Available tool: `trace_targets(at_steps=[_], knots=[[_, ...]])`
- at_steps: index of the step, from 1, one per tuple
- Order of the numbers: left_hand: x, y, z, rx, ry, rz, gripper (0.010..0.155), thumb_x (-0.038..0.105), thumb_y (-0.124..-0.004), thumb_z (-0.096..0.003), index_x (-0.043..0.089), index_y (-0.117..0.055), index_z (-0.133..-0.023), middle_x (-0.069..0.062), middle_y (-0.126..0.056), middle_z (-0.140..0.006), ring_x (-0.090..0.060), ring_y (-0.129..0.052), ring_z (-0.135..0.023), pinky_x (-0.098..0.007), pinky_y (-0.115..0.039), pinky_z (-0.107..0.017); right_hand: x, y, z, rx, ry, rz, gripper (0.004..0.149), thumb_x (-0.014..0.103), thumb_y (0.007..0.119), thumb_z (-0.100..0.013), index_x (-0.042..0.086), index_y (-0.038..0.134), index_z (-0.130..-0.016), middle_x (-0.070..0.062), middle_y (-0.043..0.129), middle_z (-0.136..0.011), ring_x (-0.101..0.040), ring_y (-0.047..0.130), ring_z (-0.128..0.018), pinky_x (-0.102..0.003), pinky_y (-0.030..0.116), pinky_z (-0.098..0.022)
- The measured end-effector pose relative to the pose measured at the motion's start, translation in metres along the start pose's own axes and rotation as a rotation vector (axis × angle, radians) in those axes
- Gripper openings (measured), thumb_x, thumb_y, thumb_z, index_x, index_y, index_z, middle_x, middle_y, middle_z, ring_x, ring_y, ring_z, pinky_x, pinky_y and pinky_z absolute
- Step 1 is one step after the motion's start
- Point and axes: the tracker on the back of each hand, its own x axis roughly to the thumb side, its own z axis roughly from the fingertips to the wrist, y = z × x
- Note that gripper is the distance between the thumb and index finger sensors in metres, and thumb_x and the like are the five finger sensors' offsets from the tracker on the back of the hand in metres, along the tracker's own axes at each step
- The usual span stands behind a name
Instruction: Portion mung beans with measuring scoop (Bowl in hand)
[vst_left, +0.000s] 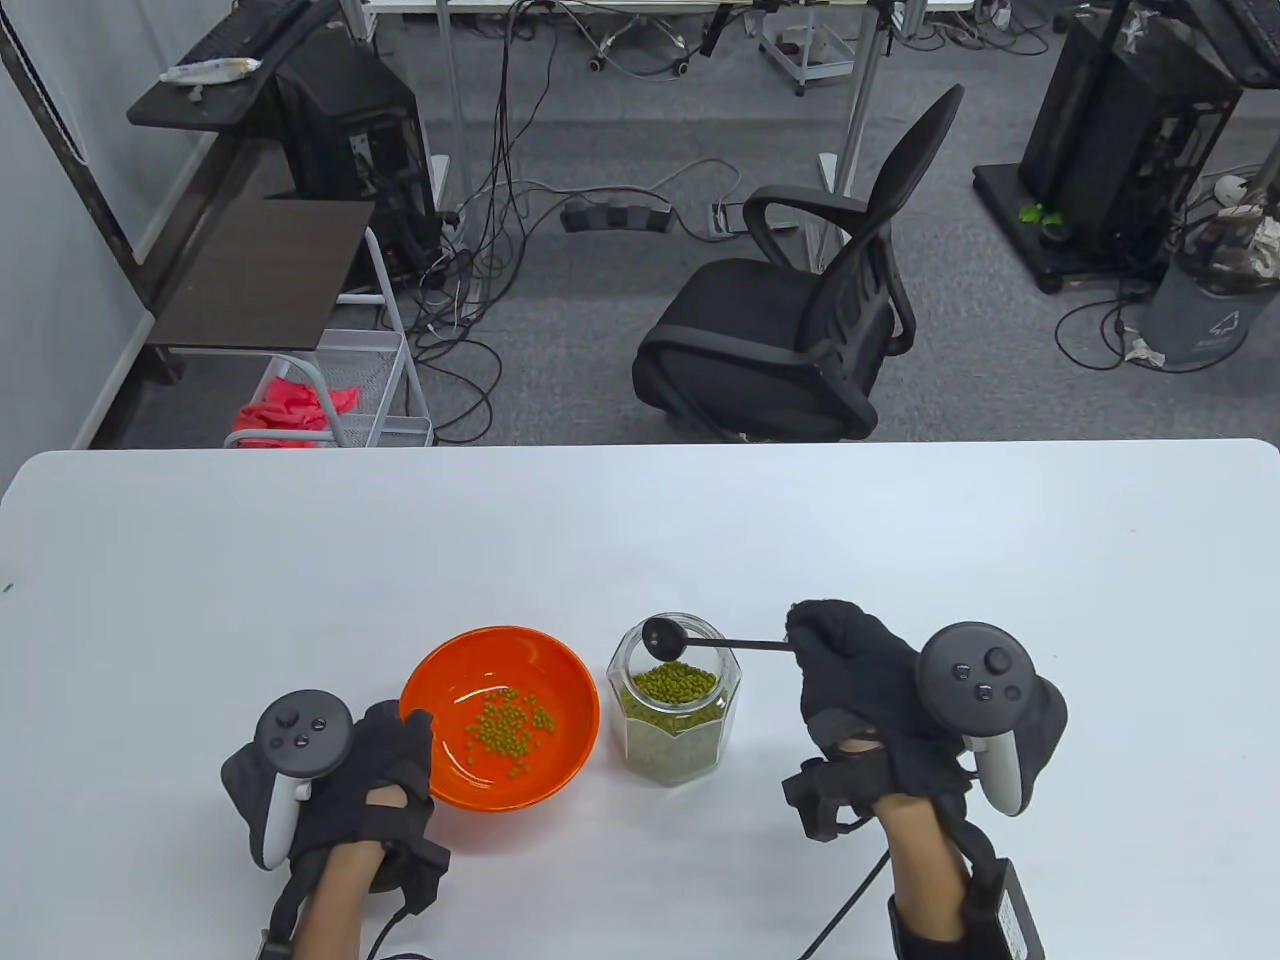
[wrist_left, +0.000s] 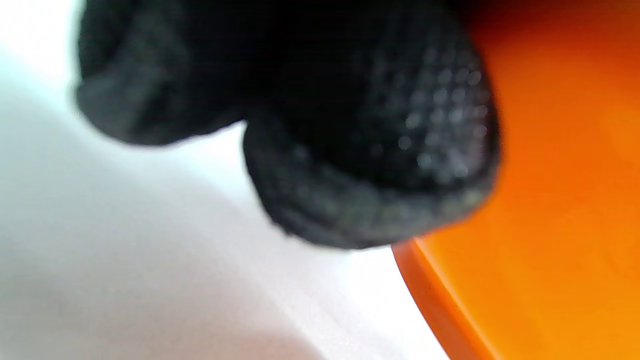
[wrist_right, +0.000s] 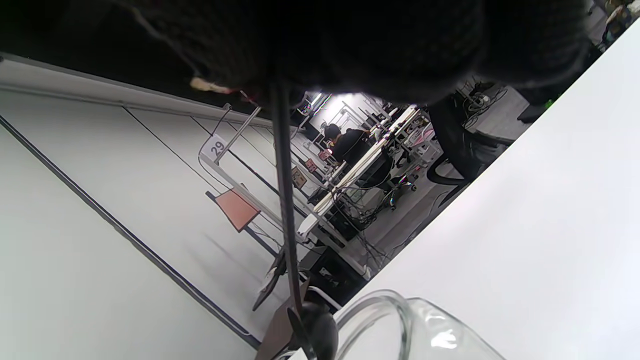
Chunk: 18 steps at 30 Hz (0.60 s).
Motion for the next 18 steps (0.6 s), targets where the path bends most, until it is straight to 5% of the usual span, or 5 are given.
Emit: trace_targets(at_steps=[18], knots=[[0.001, -0.001, 0.000, -0.010, -0.012, 0.003, 0.053, 0.049, -0.072, -0.0527, 0.011, -0.078, -0.088, 0.008, -0.101, -0.041, 0.001, -0.109, -0.007, -0.018, -0.096, -0.007, 0.041, 0.067, -0.004, 0.029, -0.116, 0.452, 0.036, 0.026, 0.089, -0.041, 0.014, 0.092, -0.075, -0.016, 0.092, -0.059, -0.021, 0.095, -0.030, -0.056, 0.080, -0.039]])
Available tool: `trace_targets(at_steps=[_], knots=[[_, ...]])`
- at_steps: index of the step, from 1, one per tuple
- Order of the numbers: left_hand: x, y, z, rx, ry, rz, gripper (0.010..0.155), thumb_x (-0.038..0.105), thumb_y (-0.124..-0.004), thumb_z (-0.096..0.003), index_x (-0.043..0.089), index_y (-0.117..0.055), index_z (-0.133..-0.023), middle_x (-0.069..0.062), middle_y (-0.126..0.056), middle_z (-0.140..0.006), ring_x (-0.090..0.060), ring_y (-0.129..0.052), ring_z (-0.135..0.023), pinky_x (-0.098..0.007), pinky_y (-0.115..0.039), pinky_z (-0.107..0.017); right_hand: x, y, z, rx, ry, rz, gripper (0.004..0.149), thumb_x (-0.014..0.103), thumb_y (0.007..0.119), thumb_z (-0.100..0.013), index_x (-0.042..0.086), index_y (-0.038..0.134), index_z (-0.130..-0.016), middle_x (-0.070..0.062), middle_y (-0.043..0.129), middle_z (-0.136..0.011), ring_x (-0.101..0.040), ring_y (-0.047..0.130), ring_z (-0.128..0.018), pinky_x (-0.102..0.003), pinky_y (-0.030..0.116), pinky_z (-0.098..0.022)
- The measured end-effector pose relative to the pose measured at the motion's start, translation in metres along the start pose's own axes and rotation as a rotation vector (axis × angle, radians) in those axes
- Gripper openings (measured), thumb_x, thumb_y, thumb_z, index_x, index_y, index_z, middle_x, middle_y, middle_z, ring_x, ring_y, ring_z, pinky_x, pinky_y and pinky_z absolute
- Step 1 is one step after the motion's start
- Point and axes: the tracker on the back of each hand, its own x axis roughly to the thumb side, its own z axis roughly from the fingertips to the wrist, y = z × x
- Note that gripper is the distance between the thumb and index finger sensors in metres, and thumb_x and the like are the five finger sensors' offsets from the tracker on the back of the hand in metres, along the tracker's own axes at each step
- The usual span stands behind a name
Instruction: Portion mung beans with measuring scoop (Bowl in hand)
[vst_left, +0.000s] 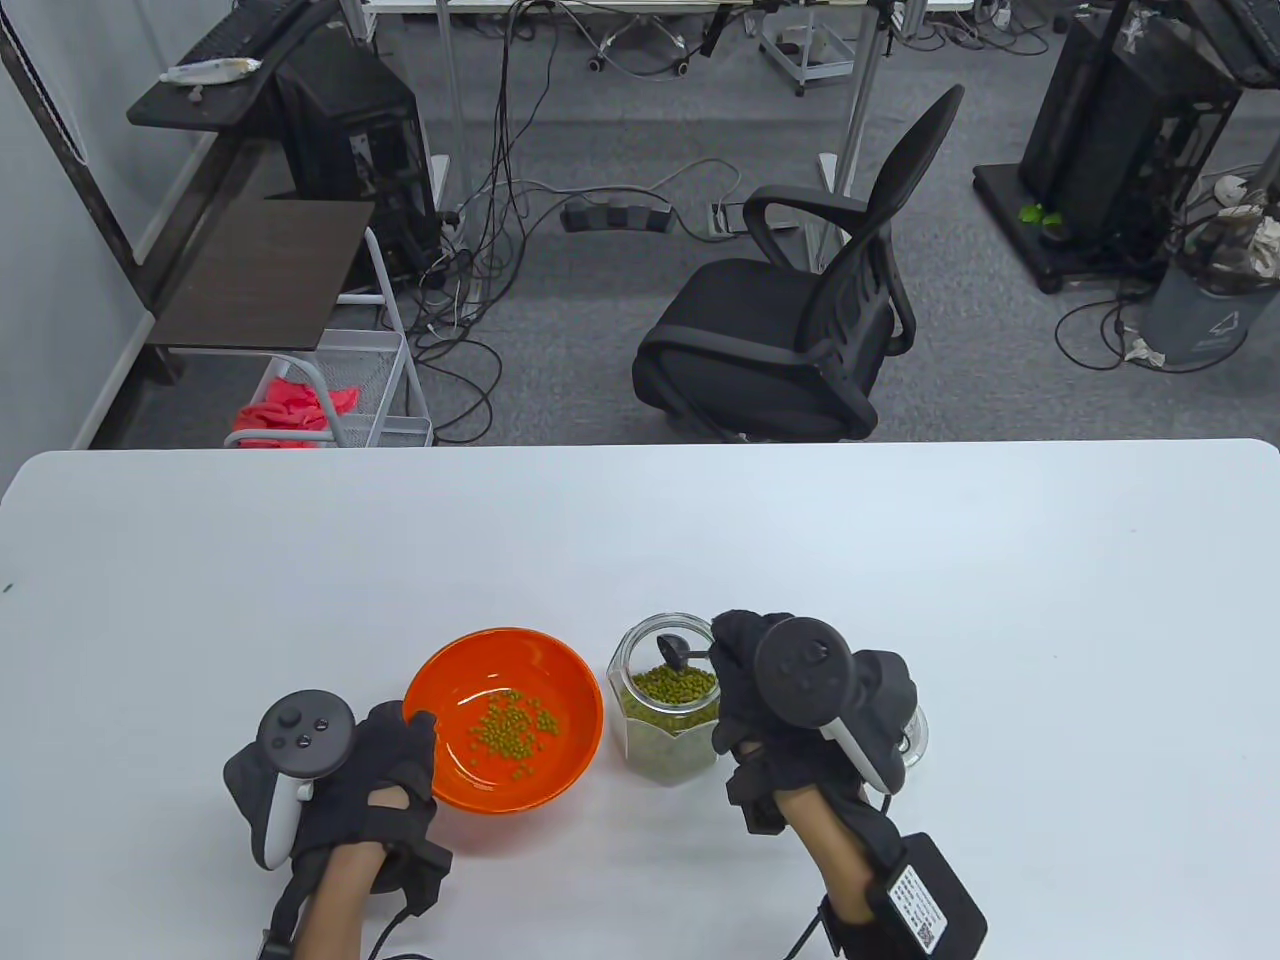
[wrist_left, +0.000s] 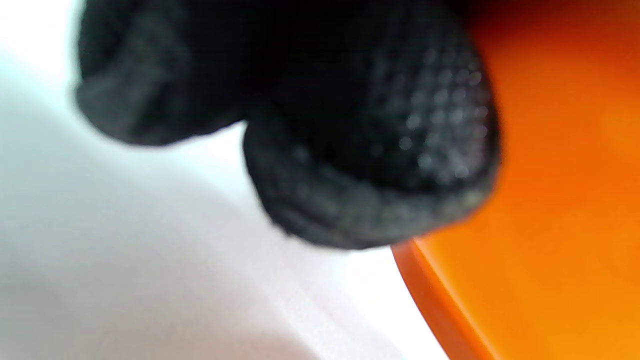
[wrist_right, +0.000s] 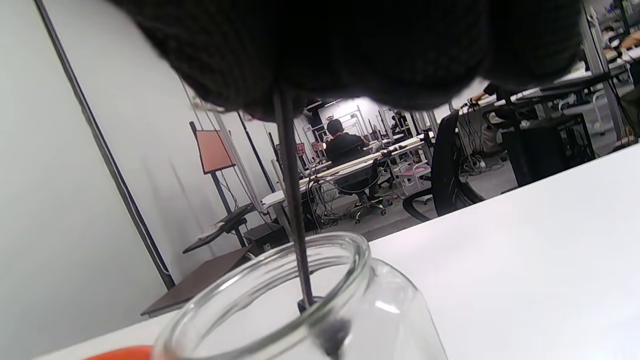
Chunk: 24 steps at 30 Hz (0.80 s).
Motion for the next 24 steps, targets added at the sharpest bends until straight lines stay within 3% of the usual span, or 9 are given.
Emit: trace_targets(at_steps=[3, 14, 24], knots=[[0.000, 0.000, 0.000, 0.001, -0.001, 0.004, 0.052, 0.049, -0.072, -0.0526, 0.011, -0.078, -0.088, 0.009, -0.101, -0.041, 0.001, -0.109, -0.007, -0.018, -0.096, -0.007, 0.010, 0.006, -0.003, -0.003, -0.037, 0.070, 0.036, 0.026, 0.090, -0.040, 0.015, 0.093, -0.074, -0.016, 0.092, -0.059, -0.021, 0.095, -0.029, -0.056, 0.080, -0.040], [0.000, 0.001, 0.000, 0.001, -0.002, 0.015, 0.052, 0.049, -0.072, -0.0527, 0.011, -0.079, -0.088, 0.008, -0.101, -0.041, 0.001, -0.109, -0.007, -0.018, -0.096, -0.007, 0.019, 0.027, -0.012, 0.165, -0.049, 0.164, 0.035, 0.028, 0.087, -0.042, 0.015, 0.092, -0.075, -0.015, 0.092, -0.058, -0.020, 0.095, -0.029, -0.055, 0.080, -0.039], [-0.001, 0.003, 0.001, 0.004, 0.003, 0.020, 0.052, 0.049, -0.072, -0.0526, 0.011, -0.079, -0.088, 0.008, -0.101, -0.041, 0.001, -0.109, -0.006, -0.018, -0.096, -0.007, -0.018, 0.031, -0.021, 0.322, 0.122, -0.208, 0.037, 0.032, 0.079, -0.045, 0.010, 0.090, -0.073, -0.015, 0.093, -0.051, -0.015, 0.093, -0.021, -0.051, 0.083, -0.031]])
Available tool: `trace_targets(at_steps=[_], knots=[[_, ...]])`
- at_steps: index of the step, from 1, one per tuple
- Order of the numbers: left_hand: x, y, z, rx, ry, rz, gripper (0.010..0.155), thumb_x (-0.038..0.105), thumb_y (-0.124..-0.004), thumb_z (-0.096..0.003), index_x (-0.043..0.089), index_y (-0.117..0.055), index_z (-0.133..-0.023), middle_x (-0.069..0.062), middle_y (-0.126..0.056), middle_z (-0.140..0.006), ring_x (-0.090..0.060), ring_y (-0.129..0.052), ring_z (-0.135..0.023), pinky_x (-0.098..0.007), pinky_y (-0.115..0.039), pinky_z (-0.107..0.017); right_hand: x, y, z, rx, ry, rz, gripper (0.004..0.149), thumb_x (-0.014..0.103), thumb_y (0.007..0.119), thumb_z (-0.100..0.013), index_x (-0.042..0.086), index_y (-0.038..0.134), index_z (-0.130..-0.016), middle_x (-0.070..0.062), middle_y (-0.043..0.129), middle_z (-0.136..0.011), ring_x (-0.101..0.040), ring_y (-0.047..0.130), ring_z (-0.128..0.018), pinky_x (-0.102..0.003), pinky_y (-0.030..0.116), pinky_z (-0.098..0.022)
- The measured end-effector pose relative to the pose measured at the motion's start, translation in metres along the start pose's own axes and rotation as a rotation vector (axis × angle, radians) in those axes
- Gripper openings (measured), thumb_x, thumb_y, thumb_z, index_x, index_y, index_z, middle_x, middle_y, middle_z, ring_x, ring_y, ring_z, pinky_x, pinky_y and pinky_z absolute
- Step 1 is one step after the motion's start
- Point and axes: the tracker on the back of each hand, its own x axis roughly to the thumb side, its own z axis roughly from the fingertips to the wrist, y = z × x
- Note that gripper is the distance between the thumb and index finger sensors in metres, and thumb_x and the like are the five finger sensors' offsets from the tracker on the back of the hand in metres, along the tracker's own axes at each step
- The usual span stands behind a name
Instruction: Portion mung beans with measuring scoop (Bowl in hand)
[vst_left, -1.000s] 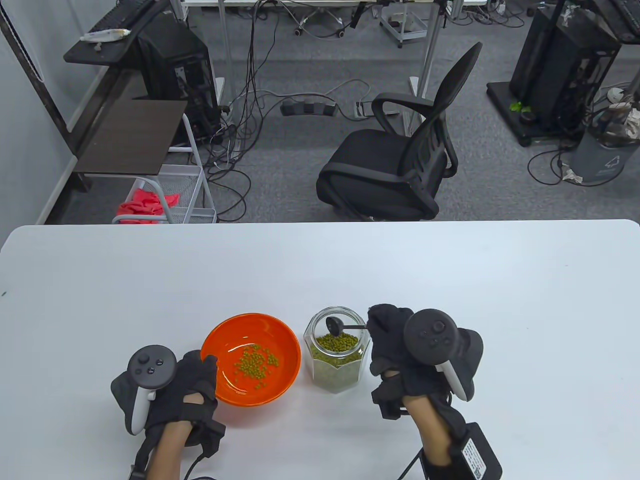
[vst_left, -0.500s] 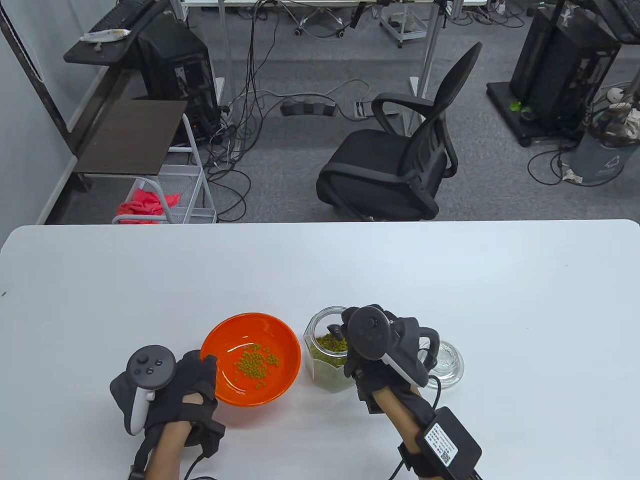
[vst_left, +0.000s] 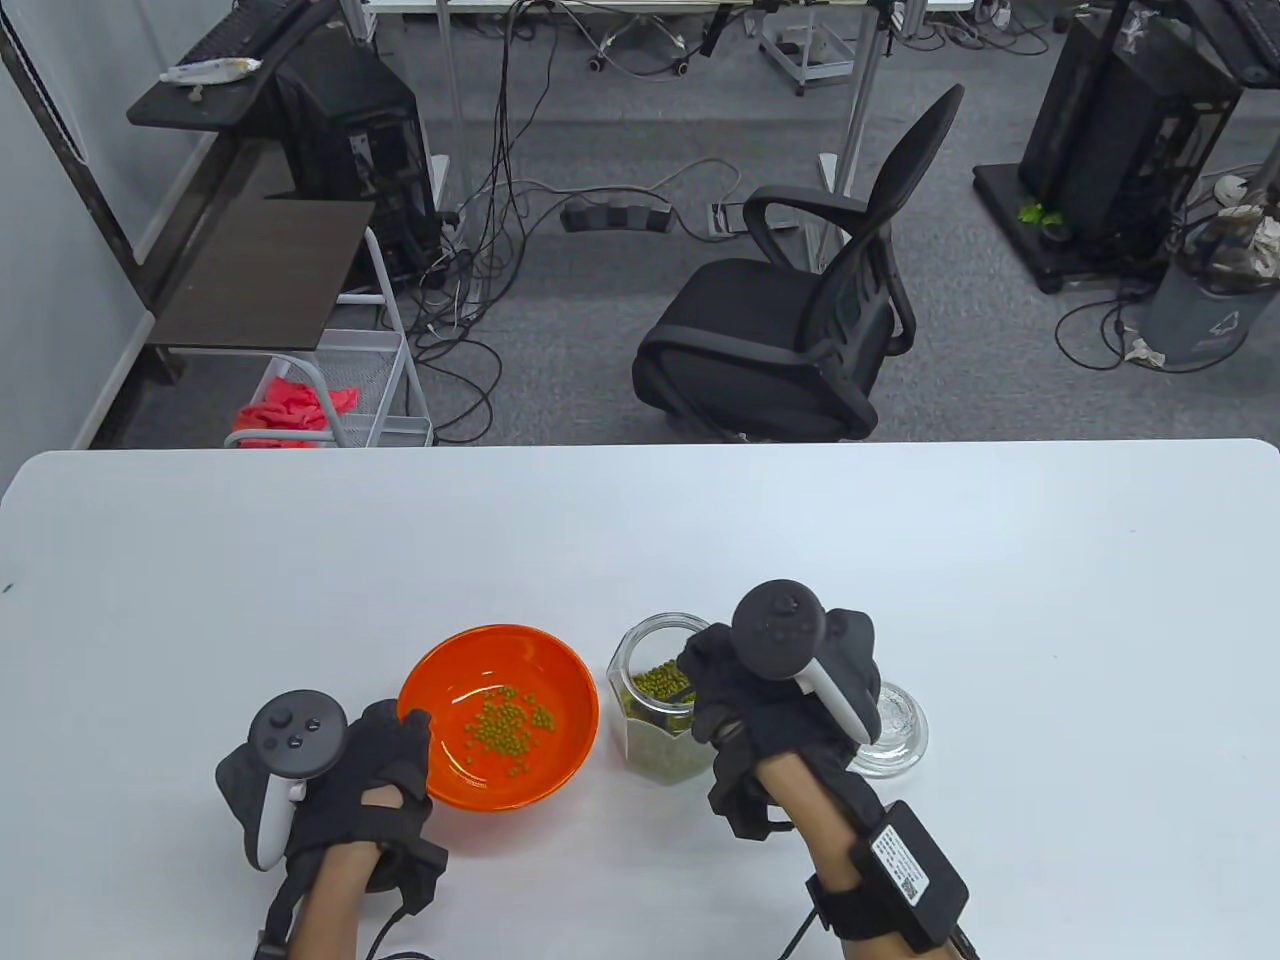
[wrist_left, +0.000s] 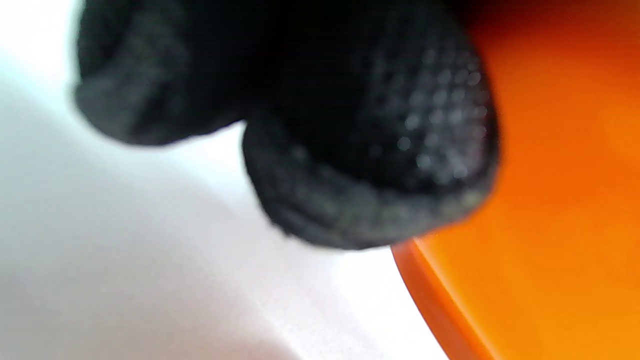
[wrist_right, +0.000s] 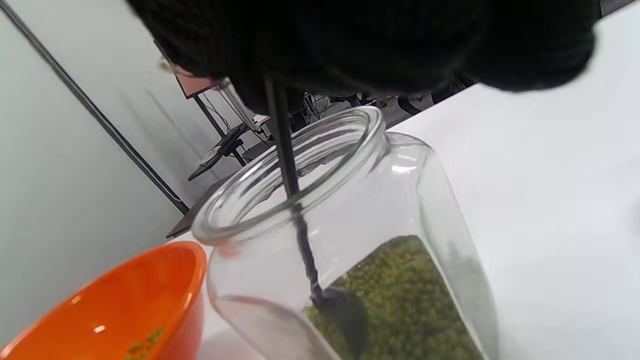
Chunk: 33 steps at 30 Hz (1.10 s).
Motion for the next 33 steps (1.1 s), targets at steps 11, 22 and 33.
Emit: trace_targets(at_steps=[11, 22, 33], knots=[[-0.001, 0.000, 0.000, 0.000, 0.010, -0.012, 0.052, 0.049, -0.072, -0.0526, 0.010, -0.079, -0.088, 0.008, -0.101, -0.041, 0.001, -0.109, -0.006, -0.018, -0.096, -0.006, -0.052, -0.012, -0.005, 0.026, 0.103, -0.363, 0.038, 0.033, 0.079, -0.046, 0.008, 0.089, -0.073, -0.014, 0.096, -0.044, -0.011, 0.094, -0.013, -0.047, 0.086, -0.024], [-0.002, -0.001, -0.001, -0.004, 0.025, -0.028, 0.052, 0.049, -0.072, -0.0526, 0.010, -0.079, -0.088, 0.008, -0.101, -0.041, 0.000, -0.109, -0.006, -0.018, -0.096, -0.007, -0.072, -0.019, -0.002, 0.013, 0.115, -0.500, 0.038, 0.032, 0.080, -0.046, 0.007, 0.089, -0.073, -0.014, 0.097, -0.041, -0.010, 0.094, -0.010, -0.046, 0.087, -0.022], [-0.001, -0.001, -0.001, -0.004, 0.022, -0.036, 0.052, 0.049, -0.072, -0.0526, 0.010, -0.079, -0.088, 0.008, -0.101, -0.041, 0.000, -0.109, -0.006, -0.018, -0.096, -0.007, -0.086, -0.025, 0.001, 0.012, 0.133, -0.606, 0.038, 0.032, 0.079, -0.047, 0.007, 0.088, -0.074, -0.014, 0.096, -0.043, -0.011, 0.094, -0.011, -0.047, 0.087, -0.023]])
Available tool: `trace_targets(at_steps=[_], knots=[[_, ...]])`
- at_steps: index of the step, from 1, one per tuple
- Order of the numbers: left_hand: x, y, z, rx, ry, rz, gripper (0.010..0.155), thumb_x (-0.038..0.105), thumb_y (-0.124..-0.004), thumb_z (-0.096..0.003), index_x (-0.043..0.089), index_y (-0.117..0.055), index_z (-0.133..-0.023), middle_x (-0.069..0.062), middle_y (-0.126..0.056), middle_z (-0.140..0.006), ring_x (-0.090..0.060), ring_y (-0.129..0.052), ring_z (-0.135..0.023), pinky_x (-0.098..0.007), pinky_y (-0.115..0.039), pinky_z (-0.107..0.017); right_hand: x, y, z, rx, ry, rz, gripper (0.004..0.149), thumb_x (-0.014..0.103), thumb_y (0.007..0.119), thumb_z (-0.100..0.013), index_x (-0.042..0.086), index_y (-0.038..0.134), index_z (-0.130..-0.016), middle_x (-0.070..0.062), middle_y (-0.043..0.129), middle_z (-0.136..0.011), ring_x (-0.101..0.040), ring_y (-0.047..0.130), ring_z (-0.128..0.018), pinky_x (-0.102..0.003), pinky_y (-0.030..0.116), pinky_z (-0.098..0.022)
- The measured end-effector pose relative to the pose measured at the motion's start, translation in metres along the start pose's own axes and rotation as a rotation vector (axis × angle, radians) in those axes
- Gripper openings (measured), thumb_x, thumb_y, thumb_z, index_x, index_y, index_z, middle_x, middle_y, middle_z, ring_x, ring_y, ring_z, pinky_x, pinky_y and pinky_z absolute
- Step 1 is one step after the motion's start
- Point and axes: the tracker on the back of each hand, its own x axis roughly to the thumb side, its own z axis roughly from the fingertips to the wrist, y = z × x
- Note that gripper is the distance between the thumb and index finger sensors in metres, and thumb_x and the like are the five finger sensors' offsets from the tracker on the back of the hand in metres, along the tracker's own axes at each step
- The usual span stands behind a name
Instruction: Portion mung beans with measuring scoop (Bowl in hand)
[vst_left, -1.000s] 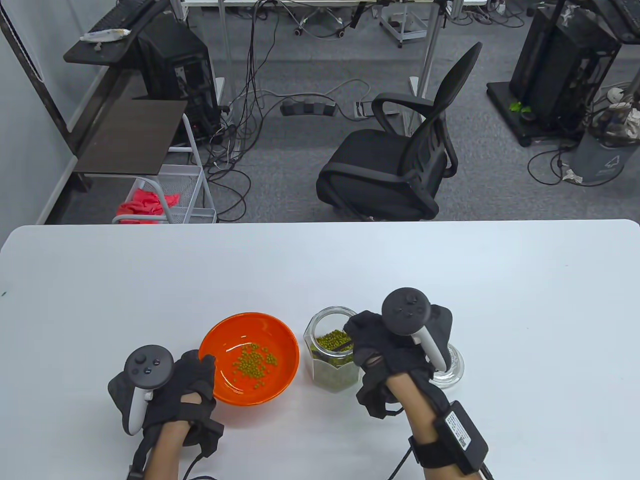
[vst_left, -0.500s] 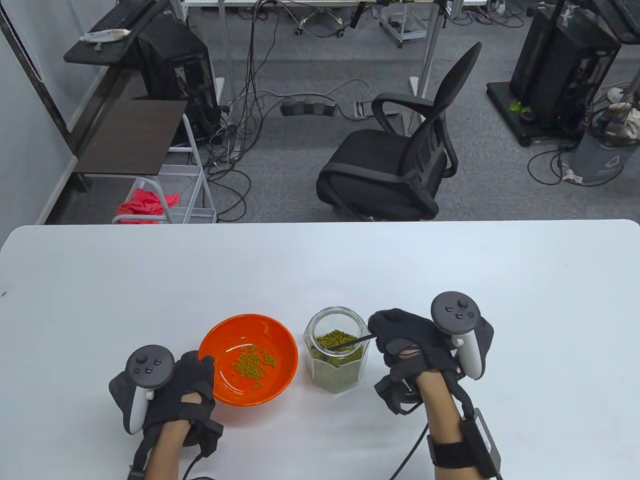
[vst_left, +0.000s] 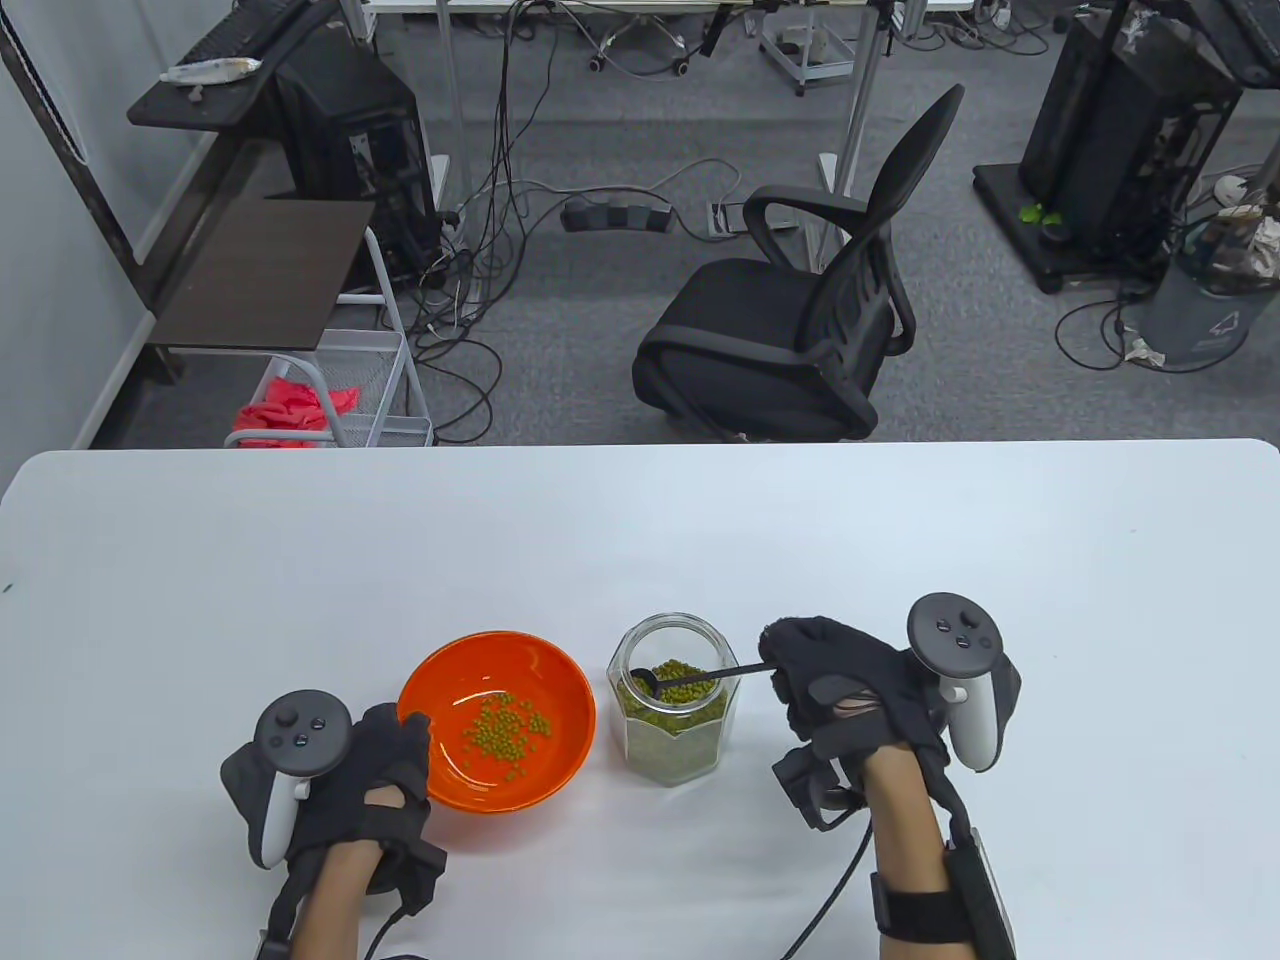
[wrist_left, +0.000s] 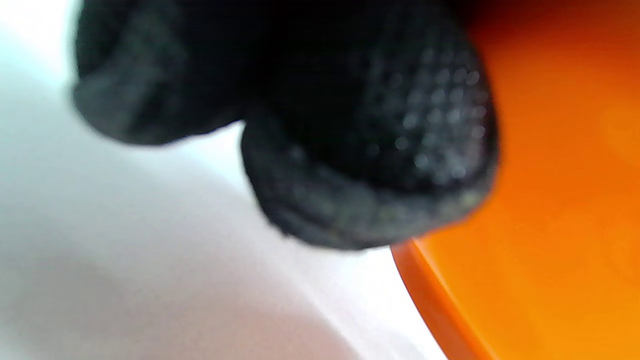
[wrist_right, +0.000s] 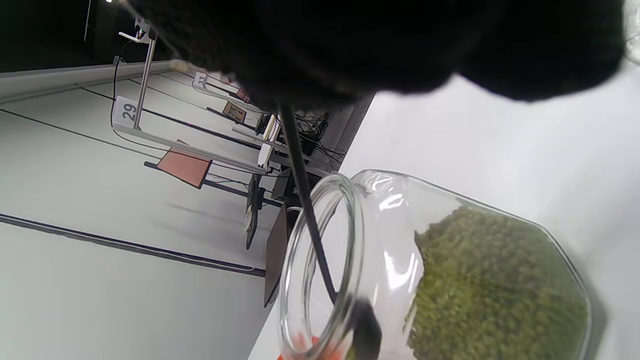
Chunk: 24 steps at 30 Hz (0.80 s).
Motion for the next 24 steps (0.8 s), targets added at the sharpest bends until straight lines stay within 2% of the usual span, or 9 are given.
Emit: trace_targets(at_steps=[12, 24], knots=[[0.000, 0.001, 0.000, 0.004, -0.004, 0.001, 0.052, 0.049, -0.072, -0.0527, 0.010, -0.079, -0.088, 0.008, -0.101, -0.041, 0.001, -0.109, -0.007, -0.018, -0.096, -0.007, -0.003, -0.018, 0.005, -0.029, 0.007, -0.052, 0.038, 0.032, 0.079, -0.047, 0.007, 0.088, -0.075, -0.014, 0.096, -0.044, -0.011, 0.094, -0.013, -0.047, 0.086, -0.024], [0.000, 0.000, 0.000, 0.001, -0.008, 0.003, 0.052, 0.049, -0.072, -0.0526, 0.011, -0.079, -0.088, 0.008, -0.101, -0.041, 0.001, -0.109, -0.006, -0.018, -0.096, -0.006, 0.005, -0.043, 0.021, -0.093, -0.045, -0.109, 0.038, 0.032, 0.079, -0.047, 0.007, 0.087, -0.075, -0.014, 0.096, -0.044, -0.011, 0.094, -0.013, -0.047, 0.086, -0.024]])
